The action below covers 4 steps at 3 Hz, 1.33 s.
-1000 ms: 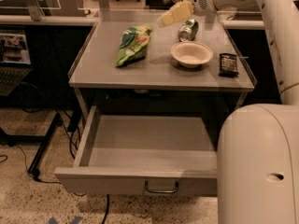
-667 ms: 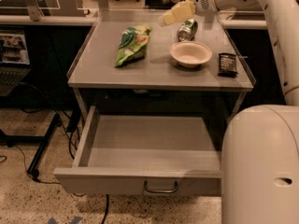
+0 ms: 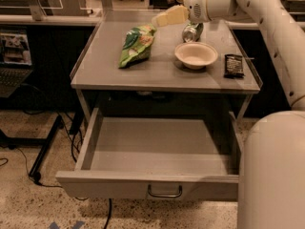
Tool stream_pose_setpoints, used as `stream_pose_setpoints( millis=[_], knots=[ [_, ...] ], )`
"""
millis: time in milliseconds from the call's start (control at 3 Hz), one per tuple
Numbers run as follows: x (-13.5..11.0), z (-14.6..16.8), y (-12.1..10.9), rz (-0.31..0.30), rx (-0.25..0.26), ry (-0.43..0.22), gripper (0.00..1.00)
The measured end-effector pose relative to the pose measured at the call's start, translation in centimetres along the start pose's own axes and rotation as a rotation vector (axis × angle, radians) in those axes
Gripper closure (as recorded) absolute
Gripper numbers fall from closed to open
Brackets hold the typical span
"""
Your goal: Place green rice chip bag into top drawer
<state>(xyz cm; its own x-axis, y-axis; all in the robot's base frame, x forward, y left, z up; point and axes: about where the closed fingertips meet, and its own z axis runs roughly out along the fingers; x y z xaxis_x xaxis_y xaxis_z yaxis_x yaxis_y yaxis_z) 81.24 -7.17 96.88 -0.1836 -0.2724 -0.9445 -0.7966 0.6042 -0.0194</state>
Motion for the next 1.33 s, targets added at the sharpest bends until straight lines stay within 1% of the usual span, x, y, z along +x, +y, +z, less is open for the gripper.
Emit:
stream_pose_setpoints(
  millis=[333, 667, 1000, 1333],
  knots=[
    [0.9, 3.5, 1.2, 0.057, -0.044, -0.041, 0.00],
    [2.0, 7.4, 4.3, 0.085, -0.148, -0.031, 0.00],
    [2.6, 8.8, 5.4, 0.098, -0.180, -0.021, 0.00],
    [2.6, 9.0, 5.4, 0.095, -0.171, -0.013, 0.00]
  ],
)
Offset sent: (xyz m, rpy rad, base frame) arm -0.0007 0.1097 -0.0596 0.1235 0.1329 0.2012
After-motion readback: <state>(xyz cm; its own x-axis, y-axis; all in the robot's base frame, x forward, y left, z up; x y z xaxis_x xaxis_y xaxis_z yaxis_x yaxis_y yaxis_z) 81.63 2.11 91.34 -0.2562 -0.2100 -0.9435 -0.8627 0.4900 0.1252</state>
